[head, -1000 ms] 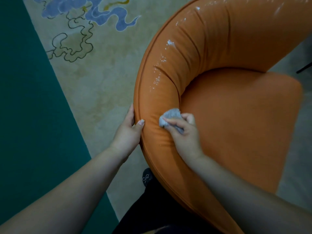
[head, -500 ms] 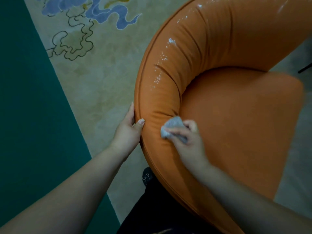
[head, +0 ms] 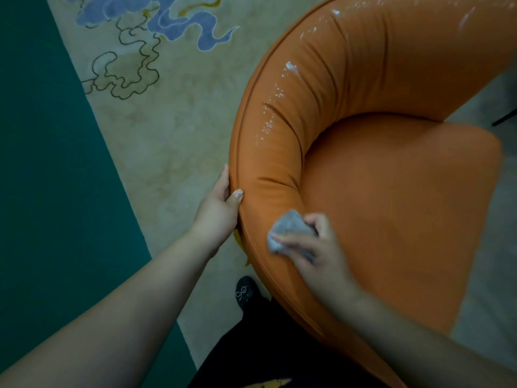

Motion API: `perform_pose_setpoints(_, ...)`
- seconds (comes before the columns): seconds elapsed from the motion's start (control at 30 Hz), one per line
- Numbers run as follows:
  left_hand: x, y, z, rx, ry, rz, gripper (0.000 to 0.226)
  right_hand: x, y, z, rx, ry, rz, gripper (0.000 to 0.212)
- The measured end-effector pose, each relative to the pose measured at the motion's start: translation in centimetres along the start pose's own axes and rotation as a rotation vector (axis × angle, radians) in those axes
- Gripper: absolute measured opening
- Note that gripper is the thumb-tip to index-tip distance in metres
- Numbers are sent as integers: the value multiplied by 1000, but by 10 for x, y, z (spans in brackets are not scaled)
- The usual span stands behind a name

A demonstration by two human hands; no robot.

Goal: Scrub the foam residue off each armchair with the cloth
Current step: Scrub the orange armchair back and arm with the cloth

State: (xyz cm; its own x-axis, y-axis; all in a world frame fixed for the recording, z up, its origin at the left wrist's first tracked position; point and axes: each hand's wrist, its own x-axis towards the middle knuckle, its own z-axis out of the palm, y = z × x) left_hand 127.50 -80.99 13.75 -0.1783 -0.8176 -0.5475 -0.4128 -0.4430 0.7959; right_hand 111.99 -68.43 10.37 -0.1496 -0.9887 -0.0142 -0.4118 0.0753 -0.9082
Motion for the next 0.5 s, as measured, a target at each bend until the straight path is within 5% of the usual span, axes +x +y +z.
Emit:
perform_pose_setpoints(0.3,5,4,9,33,90,14,50,84,-11,22,144,242,199,36)
perform_pose_setpoints(0.5,40,19,8,62,117,98,48,50,-4,25,150,275,163,47)
